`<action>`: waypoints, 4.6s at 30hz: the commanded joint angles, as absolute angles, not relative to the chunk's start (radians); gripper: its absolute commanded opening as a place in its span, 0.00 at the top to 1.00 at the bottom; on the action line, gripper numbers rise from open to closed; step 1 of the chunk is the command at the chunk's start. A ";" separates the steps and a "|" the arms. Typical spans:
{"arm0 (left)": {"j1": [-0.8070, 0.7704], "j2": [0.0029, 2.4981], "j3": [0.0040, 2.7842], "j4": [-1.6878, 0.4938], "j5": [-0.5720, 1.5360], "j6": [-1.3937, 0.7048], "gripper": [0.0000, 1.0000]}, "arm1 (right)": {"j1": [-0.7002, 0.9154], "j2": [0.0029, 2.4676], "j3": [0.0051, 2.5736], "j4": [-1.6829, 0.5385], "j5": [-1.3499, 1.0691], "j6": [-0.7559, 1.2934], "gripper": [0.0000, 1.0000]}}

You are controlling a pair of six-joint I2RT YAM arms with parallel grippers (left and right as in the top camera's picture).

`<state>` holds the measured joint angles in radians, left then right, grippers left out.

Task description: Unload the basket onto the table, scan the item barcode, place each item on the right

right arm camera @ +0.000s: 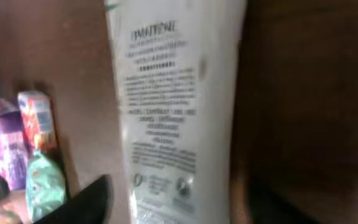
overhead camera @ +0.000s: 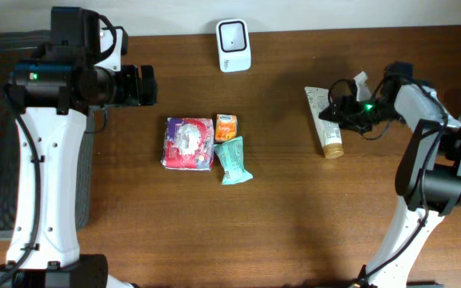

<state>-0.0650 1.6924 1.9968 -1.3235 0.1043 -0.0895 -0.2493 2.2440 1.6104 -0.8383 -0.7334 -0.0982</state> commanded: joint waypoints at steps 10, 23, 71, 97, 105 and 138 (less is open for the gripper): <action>-0.062 1.677 1.998 -1.322 0.115 -0.081 0.01 | -0.076 2.191 1.908 -1.196 0.010 0.223 0.96; -0.062 1.677 1.998 -1.322 0.115 -0.081 0.01 | 0.395 2.290 1.752 -1.162 0.491 0.611 0.66; -0.062 1.677 1.998 -1.322 0.115 -0.081 0.01 | 0.232 2.314 2.136 -0.268 -0.258 0.902 0.96; -0.062 1.677 1.998 -1.322 0.115 -0.081 0.01 | 0.004 2.172 2.153 -0.588 -0.303 0.683 0.96; -0.062 1.677 1.998 -1.322 0.115 -0.081 0.01 | -0.336 2.164 2.145 -1.172 -0.092 0.046 0.96; -0.062 1.677 1.998 -1.322 0.115 -0.081 0.01 | -0.933 2.313 2.145 -1.121 0.034 0.566 0.86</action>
<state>-0.0650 1.6924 1.9968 -1.3231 0.1047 -0.0895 -0.9470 2.2978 2.1372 -1.1374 0.0475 0.5556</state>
